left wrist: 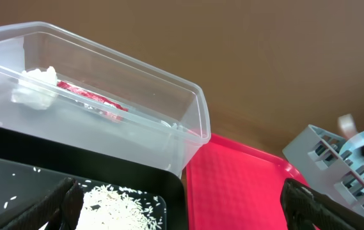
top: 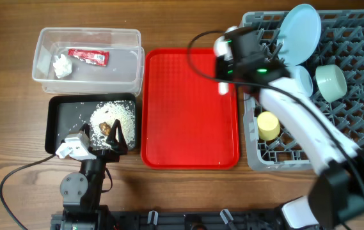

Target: Sort waste into correct bins and load items into the dishwasher rack

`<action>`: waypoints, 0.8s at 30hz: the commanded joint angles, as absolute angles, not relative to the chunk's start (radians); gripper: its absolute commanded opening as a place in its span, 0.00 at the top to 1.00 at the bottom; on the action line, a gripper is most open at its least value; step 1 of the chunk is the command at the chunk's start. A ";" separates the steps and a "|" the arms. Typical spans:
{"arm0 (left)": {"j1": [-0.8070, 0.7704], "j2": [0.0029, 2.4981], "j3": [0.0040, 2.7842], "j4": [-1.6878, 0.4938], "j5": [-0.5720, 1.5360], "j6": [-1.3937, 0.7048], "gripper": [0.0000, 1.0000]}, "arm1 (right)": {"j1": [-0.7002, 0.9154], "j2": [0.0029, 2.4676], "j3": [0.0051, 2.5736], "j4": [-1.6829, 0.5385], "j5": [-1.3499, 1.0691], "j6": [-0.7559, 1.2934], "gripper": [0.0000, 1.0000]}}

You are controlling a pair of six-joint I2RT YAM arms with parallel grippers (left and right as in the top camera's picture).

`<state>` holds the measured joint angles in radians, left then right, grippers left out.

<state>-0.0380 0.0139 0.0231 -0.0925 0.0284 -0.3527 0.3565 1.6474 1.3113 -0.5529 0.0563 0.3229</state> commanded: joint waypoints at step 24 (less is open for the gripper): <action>-0.032 0.007 0.015 -0.090 0.037 -0.347 0.00 | 0.199 1.049 1.315 -0.762 -0.302 0.108 0.00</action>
<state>-0.0380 0.0139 0.0231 -0.0929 0.0288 -0.3527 0.1955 1.1400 1.3117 -0.7273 -0.1616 0.1066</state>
